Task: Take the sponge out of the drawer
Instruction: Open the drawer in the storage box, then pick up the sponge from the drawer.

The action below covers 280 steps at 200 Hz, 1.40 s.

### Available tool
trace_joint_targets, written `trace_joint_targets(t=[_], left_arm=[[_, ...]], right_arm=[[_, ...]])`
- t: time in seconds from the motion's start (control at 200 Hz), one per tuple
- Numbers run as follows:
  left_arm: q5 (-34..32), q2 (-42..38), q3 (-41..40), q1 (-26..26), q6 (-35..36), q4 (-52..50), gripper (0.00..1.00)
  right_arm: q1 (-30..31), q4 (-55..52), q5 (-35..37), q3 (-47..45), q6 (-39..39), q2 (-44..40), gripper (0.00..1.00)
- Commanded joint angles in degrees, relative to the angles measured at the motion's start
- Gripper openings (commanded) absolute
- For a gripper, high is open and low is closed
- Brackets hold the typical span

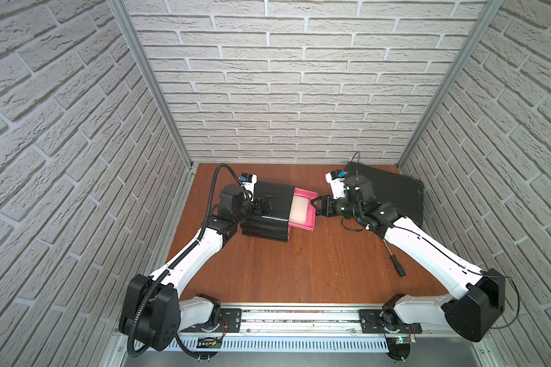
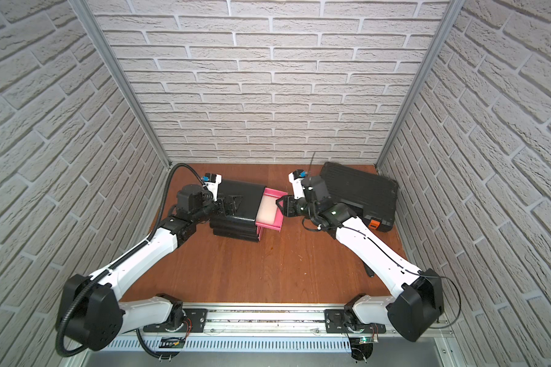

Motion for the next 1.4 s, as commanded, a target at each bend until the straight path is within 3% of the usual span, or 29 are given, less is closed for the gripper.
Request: trace_joint_targets(t=[0.0, 0.365, 0.62, 0.865, 1.395], left_arm=[[1.38, 0.22, -1.27, 0.08, -1.0, -1.04, 0.98], [1.79, 0.45, -1.61, -0.01, -1.12, 0.21, 0.98], [2.03, 0.71, -2.04, -0.01, -0.93, 0.69, 0.98], [2.85, 1.02, -2.04, -0.01, -1.18, 1.78, 0.98], [3.34, 1.46, -2.91, -0.03, -1.59, 3.08, 0.98]], right_arm=[[1.92, -8.06, 8.92, 1.3, -0.13, 2.69, 0.5], [6.94, -10.28, 13.3, 6.07, 1.8, 9.67, 0.48], [9.81, -10.98, 23.66, 7.34, 3.37, 7.22, 0.47], [10.45, -10.61, 20.27, 9.82, 5.87, 12.07, 0.45], [10.81, -12.34, 22.78, 12.42, 9.59, 16.49, 0.49]])
